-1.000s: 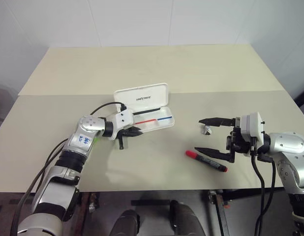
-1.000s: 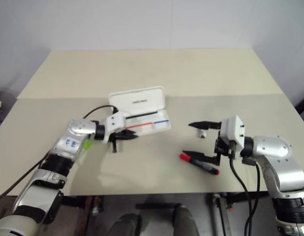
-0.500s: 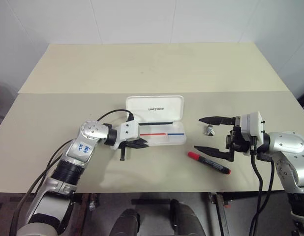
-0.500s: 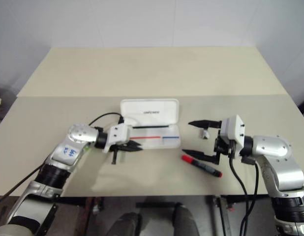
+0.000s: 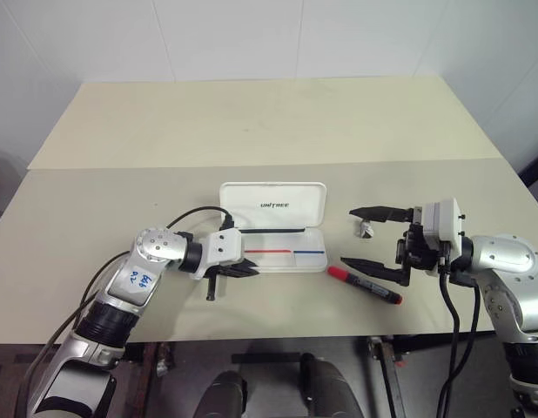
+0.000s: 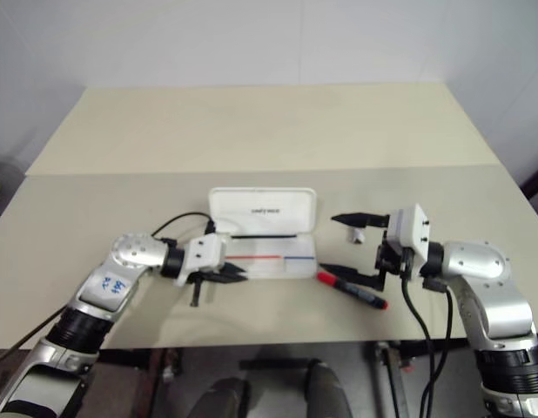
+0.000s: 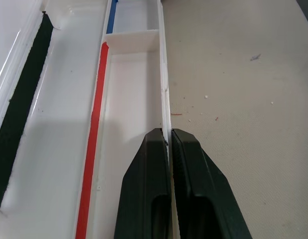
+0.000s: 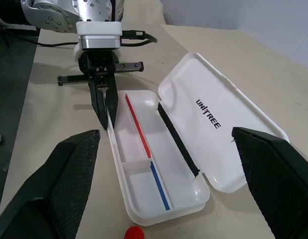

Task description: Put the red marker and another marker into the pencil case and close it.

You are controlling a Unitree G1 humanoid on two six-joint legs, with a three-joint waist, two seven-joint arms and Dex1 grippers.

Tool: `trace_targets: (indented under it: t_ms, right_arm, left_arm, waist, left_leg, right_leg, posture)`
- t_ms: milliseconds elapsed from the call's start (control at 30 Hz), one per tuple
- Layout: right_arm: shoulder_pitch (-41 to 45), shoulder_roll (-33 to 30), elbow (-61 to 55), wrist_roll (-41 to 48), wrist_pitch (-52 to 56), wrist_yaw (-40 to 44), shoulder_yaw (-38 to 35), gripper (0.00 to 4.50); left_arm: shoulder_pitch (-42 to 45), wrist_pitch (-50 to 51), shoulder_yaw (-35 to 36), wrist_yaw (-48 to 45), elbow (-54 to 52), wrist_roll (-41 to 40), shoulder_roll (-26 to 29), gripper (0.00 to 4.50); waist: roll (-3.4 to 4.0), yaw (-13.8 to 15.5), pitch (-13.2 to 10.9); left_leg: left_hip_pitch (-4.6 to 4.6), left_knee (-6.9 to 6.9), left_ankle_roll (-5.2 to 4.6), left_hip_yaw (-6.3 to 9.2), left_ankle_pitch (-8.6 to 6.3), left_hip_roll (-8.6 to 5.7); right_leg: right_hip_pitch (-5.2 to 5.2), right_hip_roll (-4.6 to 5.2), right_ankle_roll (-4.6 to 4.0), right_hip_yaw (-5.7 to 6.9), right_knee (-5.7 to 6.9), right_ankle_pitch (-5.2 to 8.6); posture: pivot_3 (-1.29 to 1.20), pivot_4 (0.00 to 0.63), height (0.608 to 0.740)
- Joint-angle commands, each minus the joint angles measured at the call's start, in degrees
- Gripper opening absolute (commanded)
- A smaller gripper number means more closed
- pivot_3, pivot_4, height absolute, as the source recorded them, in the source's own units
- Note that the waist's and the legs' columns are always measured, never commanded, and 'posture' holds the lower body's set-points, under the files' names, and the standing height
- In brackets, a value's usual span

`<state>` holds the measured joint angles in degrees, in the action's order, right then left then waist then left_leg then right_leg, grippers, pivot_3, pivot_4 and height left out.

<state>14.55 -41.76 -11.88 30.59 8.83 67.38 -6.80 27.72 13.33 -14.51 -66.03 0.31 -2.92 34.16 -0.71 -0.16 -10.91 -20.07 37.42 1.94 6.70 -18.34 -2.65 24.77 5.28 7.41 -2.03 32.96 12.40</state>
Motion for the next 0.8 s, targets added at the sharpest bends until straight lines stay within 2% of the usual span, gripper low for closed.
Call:
trace_targets:
  t_ms: [33,100,467,567,800]
  right_arm:
    - [0.1,0.4,-2.0,0.3,-0.6,-0.4,-0.1,4.5]
    - [0.0,0.3,-2.2,0.2,-0.5,-0.6,0.1,4.5]
    - [0.9,0.6,-1.8,0.1,-0.3,-1.3,0.6,4.5]
    - [0.7,0.7,-1.8,0.1,-0.3,-1.6,0.6,4.5]
    - [-0.8,0.0,-2.1,0.4,0.5,-2.6,-0.2,4.5]
  left_arm:
    - [-0.8,3.2,0.5,1.5,-1.0,-1.3,-0.5,0.28]
    - [-0.9,4.7,0.4,2.1,-1.5,-2.1,-1.4,0.82]
    - [-1.5,3.1,1.5,0.8,-1.8,-7.4,-4.1,4.46]
    - [-3.0,0.0,3.6,1.5,0.1,-9.9,-6.1,4.46]
    - [-3.7,-6.5,5.3,0.5,3.6,-10.5,-6.2,4.46]
  waist:
    - [0.0,0.0,0.0]
    - [0.0,0.1,0.0]
    - [0.0,0.2,0.0]
    - [0.0,0.2,0.0]
    - [0.0,0.1,0.0]
  left_leg:
    - [0.0,0.0,0.0,0.0,0.0,0.0]
    - [0.0,0.02,0.0,0.0,0.0,-0.01]
    - [-0.02,0.05,0.0,0.0,0.0,-0.02]
    - [-0.02,0.06,0.01,0.01,0.0,-0.02]
    - [0.0,0.05,0.01,-0.01,0.01,-0.01]
  right_leg:
    - [0.0,0.0,0.0,0.0,0.0,0.0]
    - [-0.01,0.01,0.0,0.0,0.01,0.0]
    - [-0.01,0.03,0.01,0.0,-0.01,-0.01]
    - [0.0,0.03,0.01,0.0,0.0,-0.01]
    - [0.0,0.02,0.01,-0.02,0.01,-0.01]
  posture:
    - [0.0,0.15,0.74]
    - [0.0,0.15,0.74]
    - [0.0,0.15,0.74]
    - [0.0,0.15,0.74]
    - [0.0,0.15,0.74]
